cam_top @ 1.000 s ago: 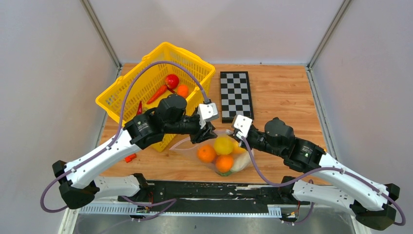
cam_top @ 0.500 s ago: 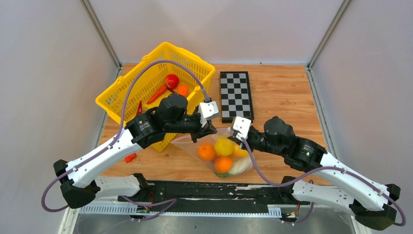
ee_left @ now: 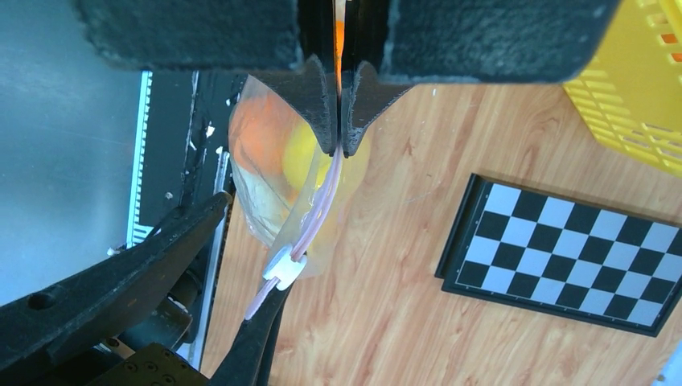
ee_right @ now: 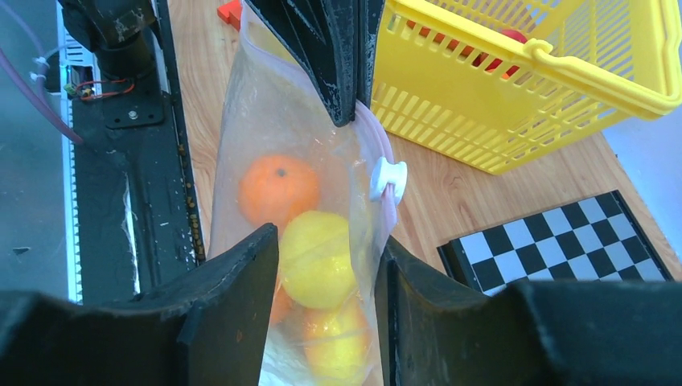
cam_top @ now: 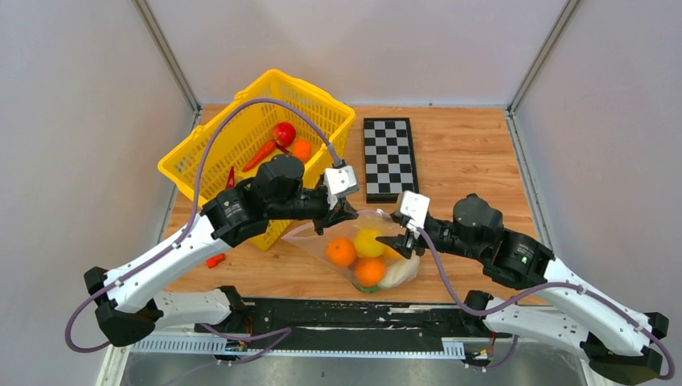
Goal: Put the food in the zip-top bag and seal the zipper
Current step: Zip the zipper food storage bag at the center of the board.
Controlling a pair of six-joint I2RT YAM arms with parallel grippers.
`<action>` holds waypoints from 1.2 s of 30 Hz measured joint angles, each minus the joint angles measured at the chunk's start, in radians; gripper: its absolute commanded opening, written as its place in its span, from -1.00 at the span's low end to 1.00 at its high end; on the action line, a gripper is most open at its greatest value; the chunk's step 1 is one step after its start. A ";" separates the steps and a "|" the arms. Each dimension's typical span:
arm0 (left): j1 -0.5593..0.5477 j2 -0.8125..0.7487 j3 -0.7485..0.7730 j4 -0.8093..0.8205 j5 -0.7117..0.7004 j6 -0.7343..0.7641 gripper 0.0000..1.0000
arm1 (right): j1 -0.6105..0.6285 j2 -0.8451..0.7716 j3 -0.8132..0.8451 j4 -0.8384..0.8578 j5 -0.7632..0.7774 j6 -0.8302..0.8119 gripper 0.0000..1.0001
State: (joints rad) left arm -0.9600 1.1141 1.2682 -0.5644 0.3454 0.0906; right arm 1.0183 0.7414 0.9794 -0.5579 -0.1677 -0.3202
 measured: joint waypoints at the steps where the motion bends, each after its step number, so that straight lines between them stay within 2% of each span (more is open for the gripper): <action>1: 0.000 -0.002 0.000 0.000 0.001 0.000 -1.00 | -0.001 -0.002 0.000 0.002 -0.004 0.006 -0.32; 6: 0.000 -0.002 0.000 0.000 0.009 0.000 -1.00 | -0.023 0.001 0.003 0.019 -0.012 0.039 -0.43; 8: 0.000 -0.003 0.000 0.000 0.013 -0.003 -1.00 | -0.035 0.005 0.003 0.029 -0.018 0.047 -0.56; 10: 0.000 -0.006 -0.004 0.004 0.016 -0.005 -1.00 | -0.049 0.010 0.003 0.046 -0.023 0.056 -0.61; 14: 0.000 -0.012 -0.007 0.007 0.020 -0.008 -1.00 | -0.074 0.010 0.003 0.066 -0.037 0.066 -1.00; 17: 0.000 -0.013 -0.007 0.009 0.021 -0.010 -0.97 | -0.095 0.009 0.003 0.072 -0.056 0.075 -1.00; 18: 0.000 -0.013 -0.007 0.010 0.021 -0.011 -0.70 | -0.100 0.009 0.003 0.072 -0.063 0.076 -1.00; 19: 0.000 -0.013 -0.007 0.012 0.021 -0.011 -0.24 | -0.106 0.008 0.003 0.072 -0.071 0.076 -1.00; 20: 0.000 -0.013 -0.007 0.014 0.020 -0.012 0.01 | -0.108 0.007 0.003 0.072 -0.077 0.076 -1.00; 23: 0.000 -0.013 -0.007 0.019 0.019 -0.011 0.40 | -0.114 -0.003 0.002 0.072 -0.089 0.076 -1.00; 27: 0.000 -0.011 -0.007 0.018 0.020 0.002 0.67 | -0.117 -0.016 0.002 0.069 -0.109 0.076 -1.00; 32: 0.000 0.016 -0.006 0.002 0.038 0.022 0.66 | -0.119 -0.016 0.002 0.069 -0.124 0.074 -1.00; 34: 0.000 0.036 -0.003 -0.009 0.042 0.030 0.55 | -0.121 -0.016 0.002 0.069 -0.129 0.072 -1.00; 36: 0.000 0.053 -0.001 -0.020 0.041 0.036 0.31 | -0.123 -0.016 0.001 0.069 -0.130 0.072 -1.00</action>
State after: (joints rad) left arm -0.9600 1.1667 1.2671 -0.5846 0.3866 0.1265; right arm 0.8951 0.7250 0.9806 -0.4892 -0.2977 -0.2481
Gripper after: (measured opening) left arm 0.784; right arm 0.010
